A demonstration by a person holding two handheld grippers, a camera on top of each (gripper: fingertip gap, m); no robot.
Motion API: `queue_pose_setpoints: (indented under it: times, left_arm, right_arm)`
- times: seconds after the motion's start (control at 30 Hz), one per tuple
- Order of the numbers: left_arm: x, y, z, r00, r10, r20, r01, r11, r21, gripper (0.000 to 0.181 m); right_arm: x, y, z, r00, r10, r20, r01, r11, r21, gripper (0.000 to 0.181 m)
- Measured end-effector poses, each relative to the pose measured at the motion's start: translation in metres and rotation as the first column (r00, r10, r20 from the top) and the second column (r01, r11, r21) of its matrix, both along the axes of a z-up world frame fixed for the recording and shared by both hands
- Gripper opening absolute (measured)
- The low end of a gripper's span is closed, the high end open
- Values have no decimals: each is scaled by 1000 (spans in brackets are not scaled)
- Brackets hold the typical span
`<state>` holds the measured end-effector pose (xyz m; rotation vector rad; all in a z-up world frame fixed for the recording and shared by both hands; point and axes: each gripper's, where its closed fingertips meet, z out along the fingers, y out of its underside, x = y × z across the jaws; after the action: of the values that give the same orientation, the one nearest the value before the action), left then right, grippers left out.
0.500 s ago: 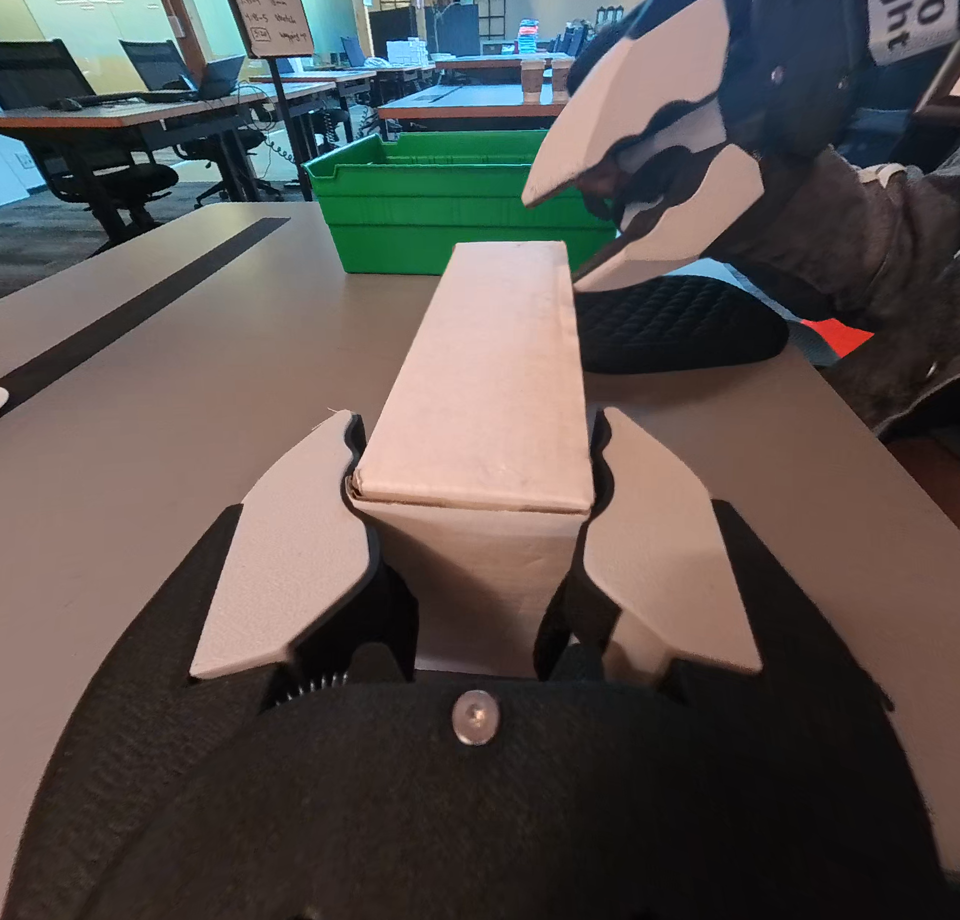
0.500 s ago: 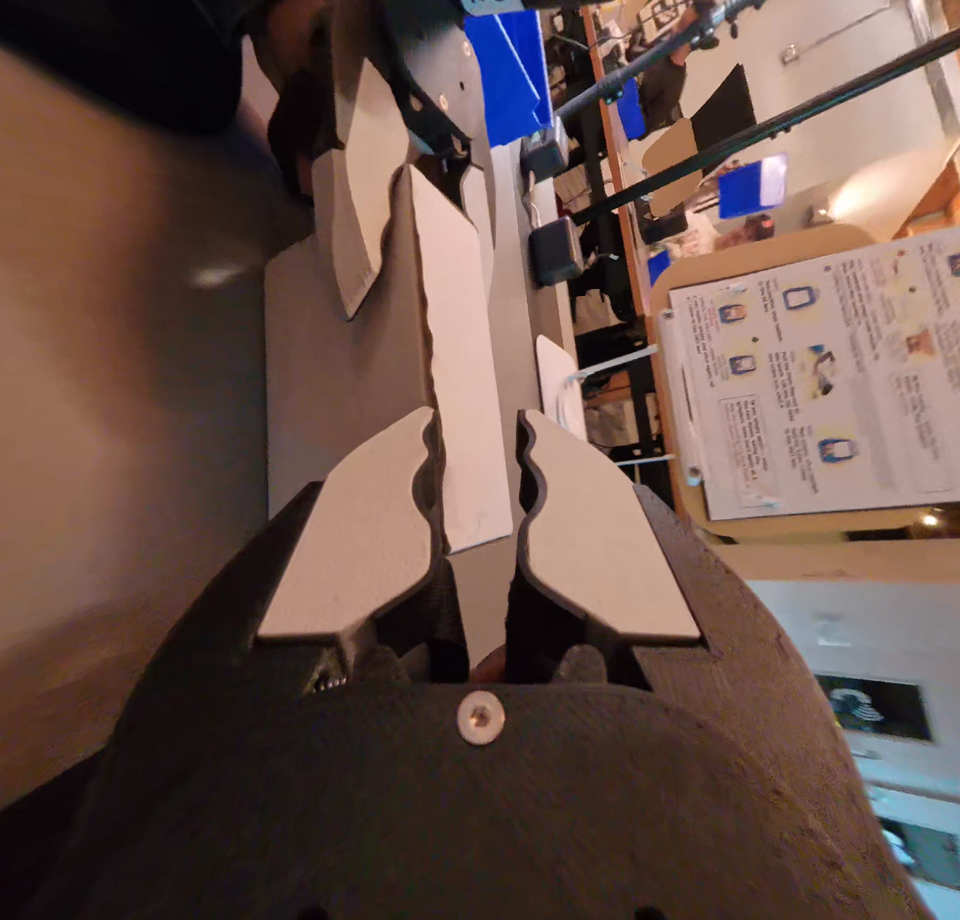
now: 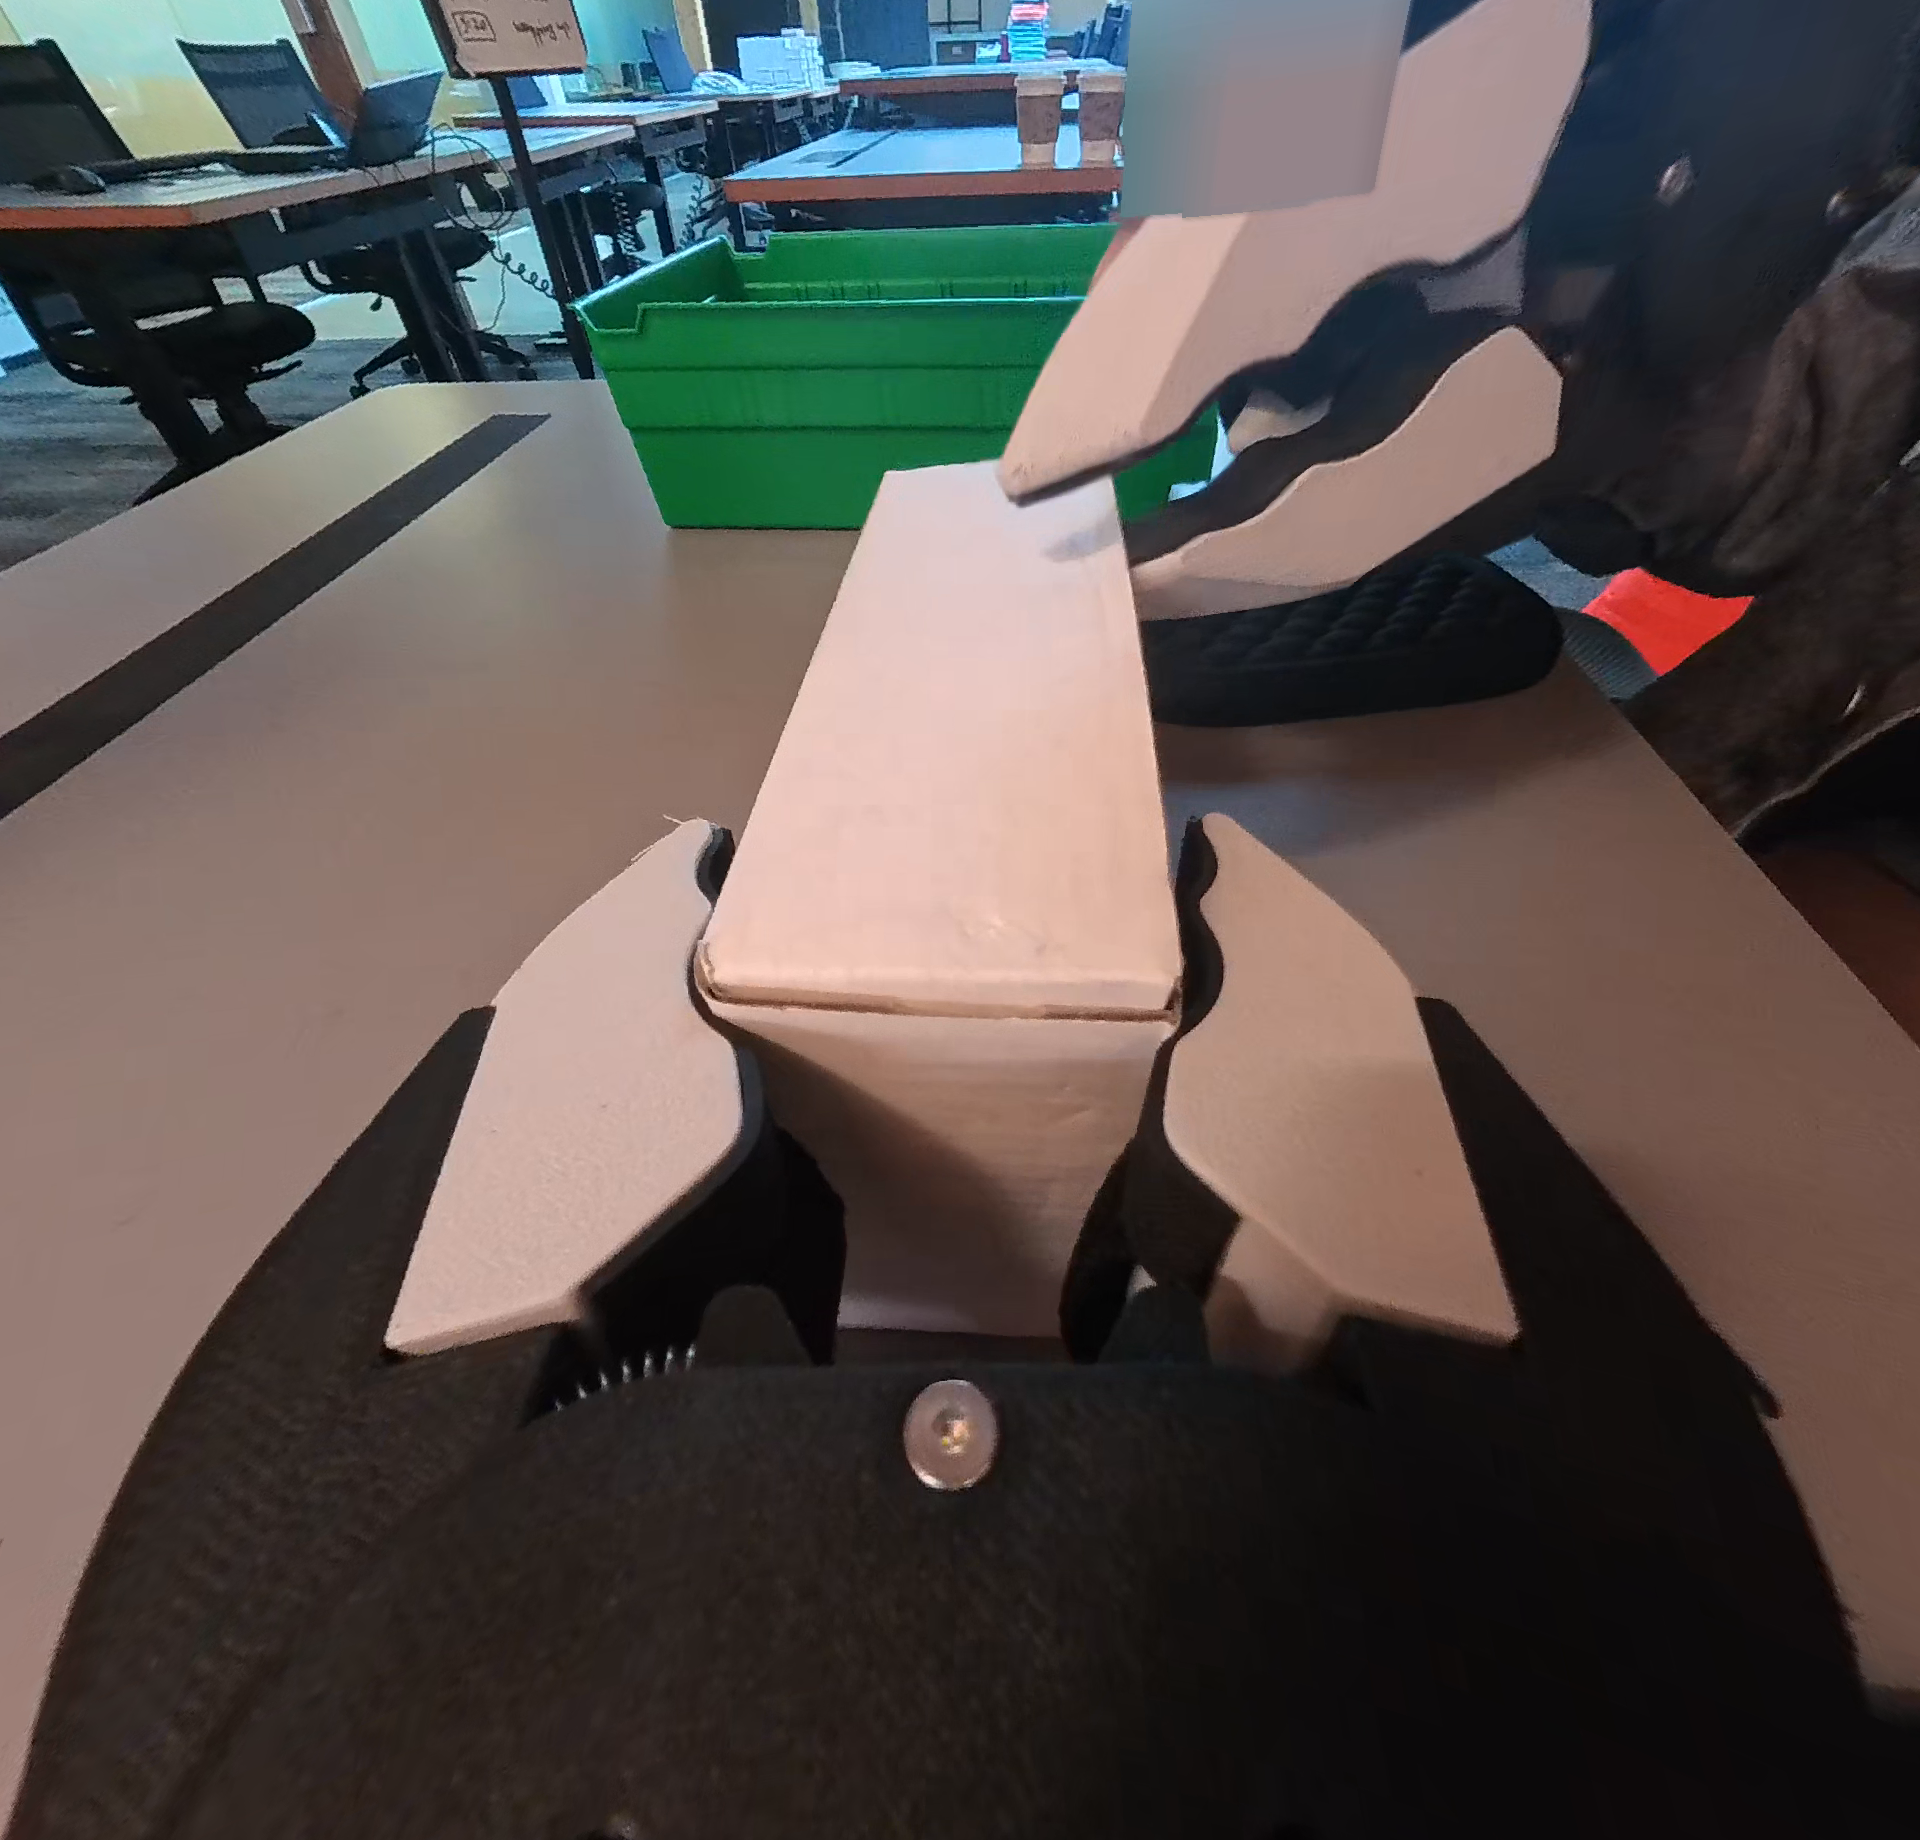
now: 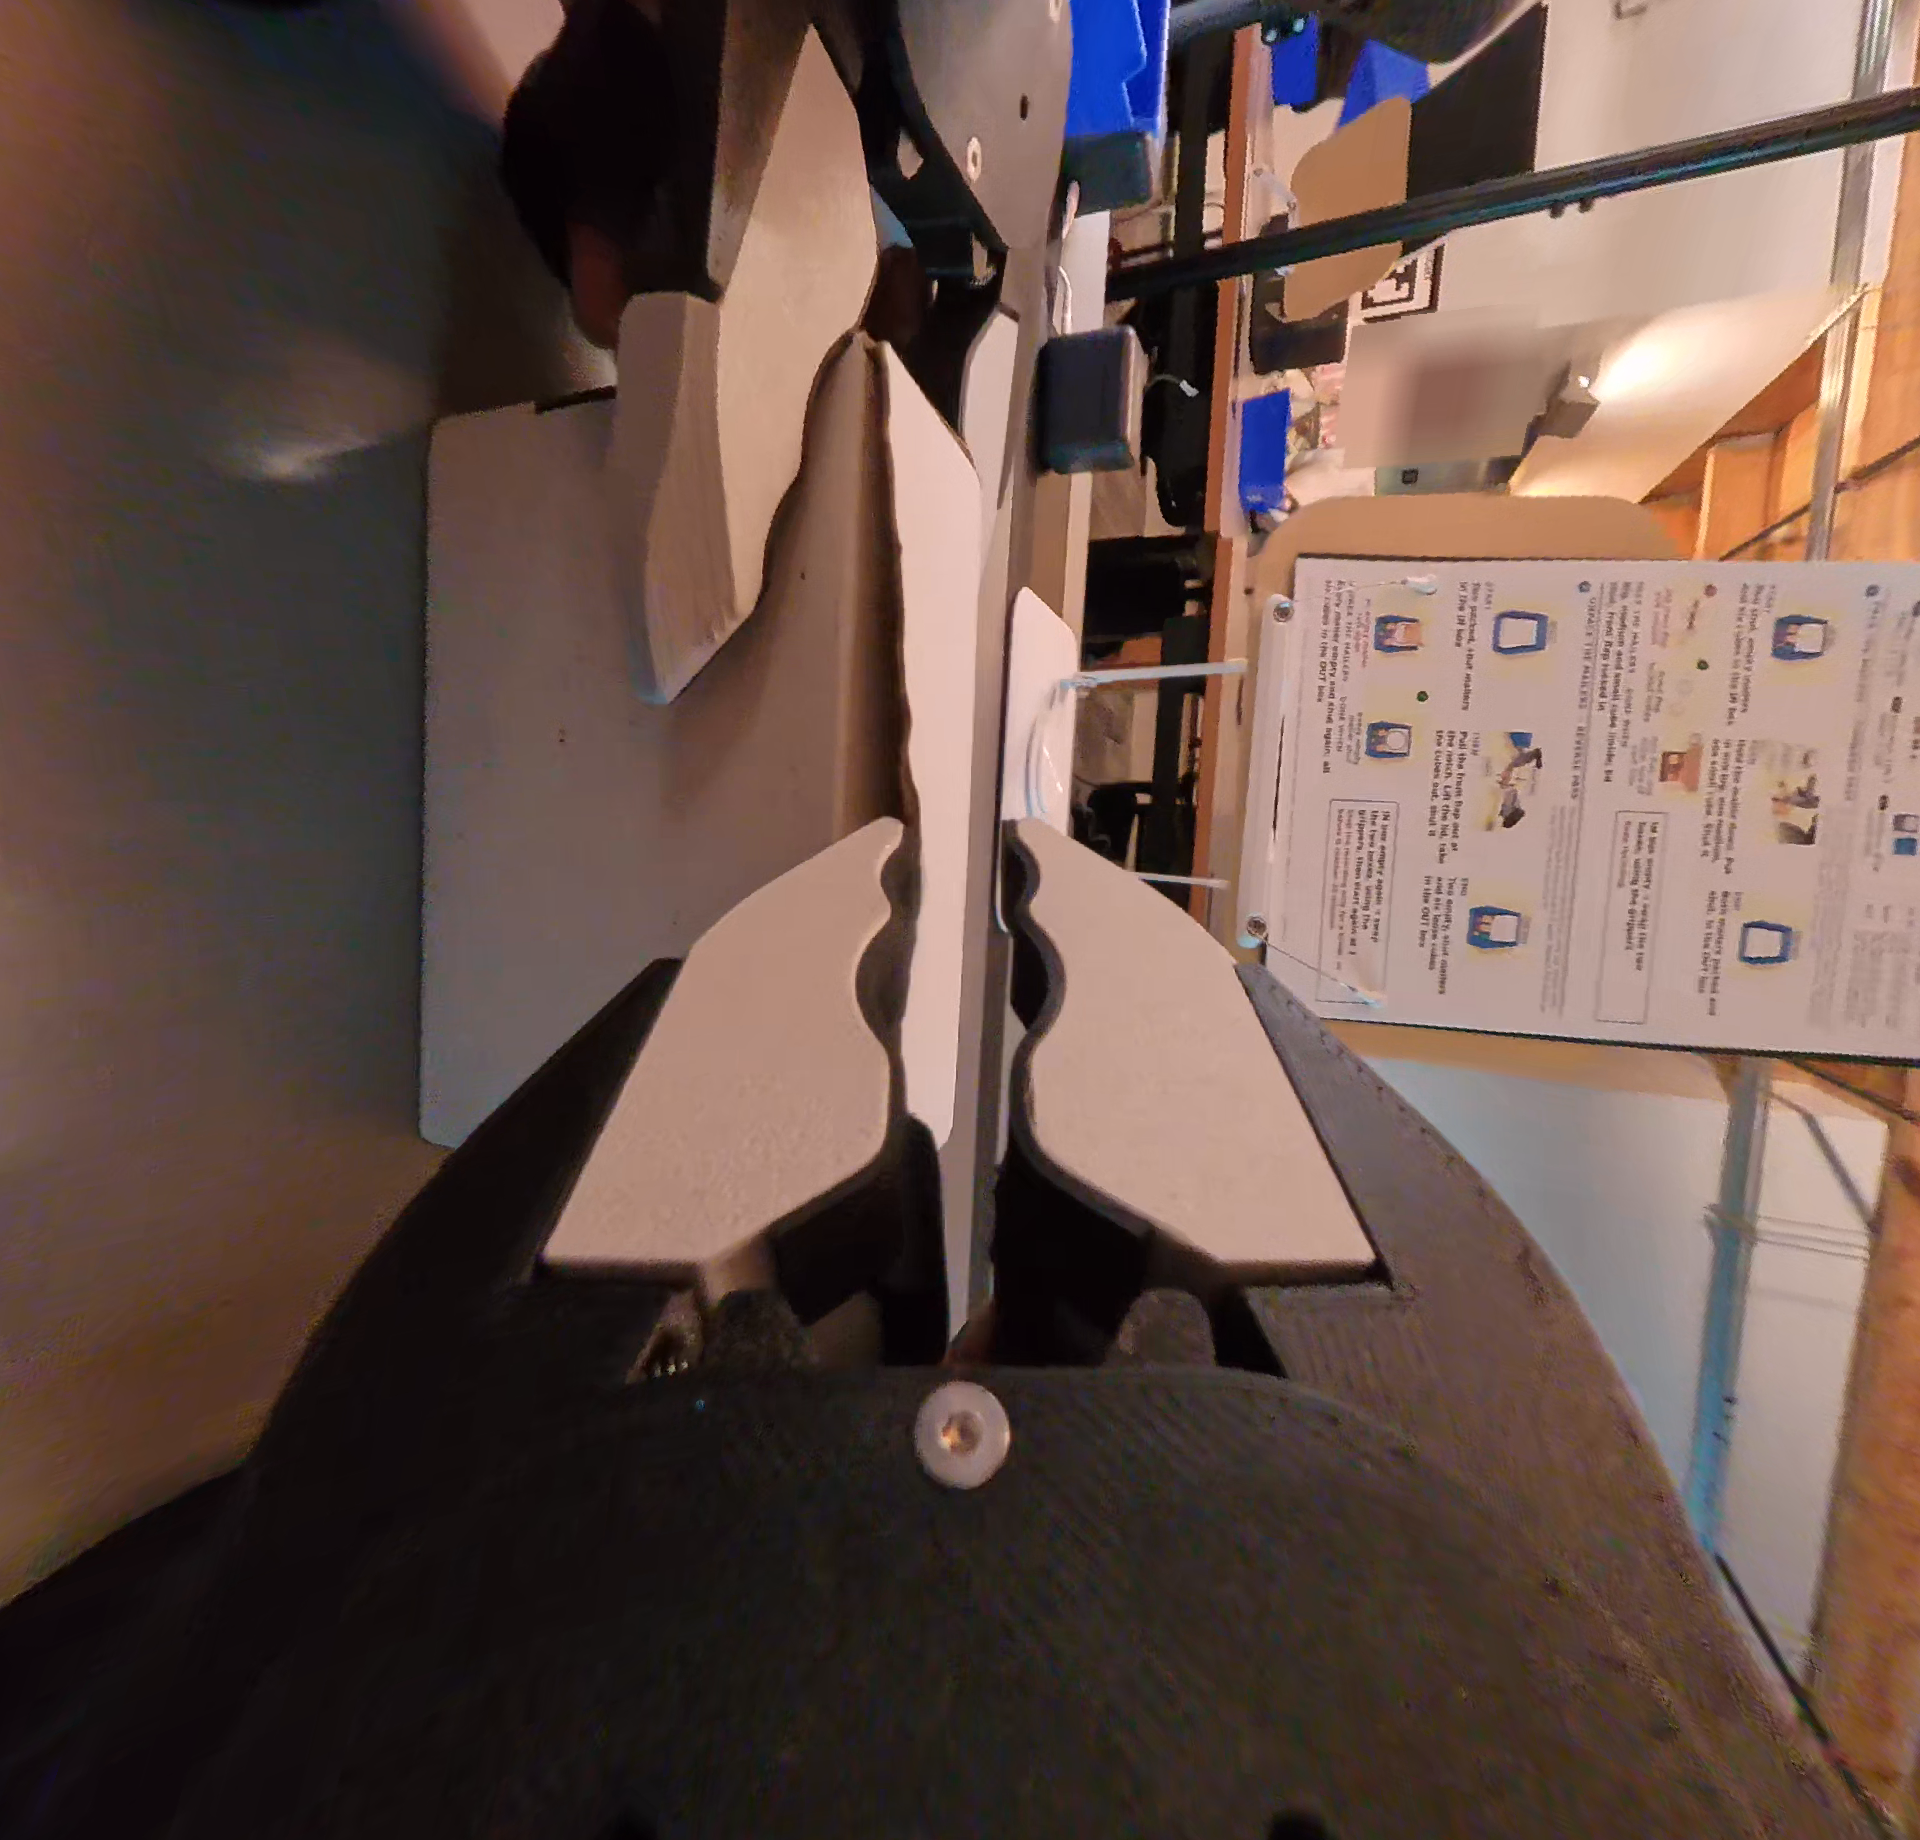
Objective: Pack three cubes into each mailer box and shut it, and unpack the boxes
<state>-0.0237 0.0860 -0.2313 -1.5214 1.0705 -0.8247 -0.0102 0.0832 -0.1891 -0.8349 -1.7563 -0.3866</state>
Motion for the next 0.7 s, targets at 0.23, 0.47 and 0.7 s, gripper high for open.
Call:
queue_pose_setpoints:
  times: [0.23, 0.47, 0.7]
  left_arm:
    - [-2, 1, -1, 999, 18, -28, -18, 1000, 4, 80]
    - [0, 0, -2, 999, 17, -49, -16, 1000, 12, 80]
    - [-1, 1, -2, 999, 18, -37, -18, 1000, -5, 80]
  right_arm:
    - [-3, 1, -7, 997, -5, 76, 16, 989, -149, 3]
    - [-4, 17, 16, 981, 46, 187, 91, 746, -659, 2]
    - [-13, 42, 18, 912, 239, 334, 274, 252, -928, 1]
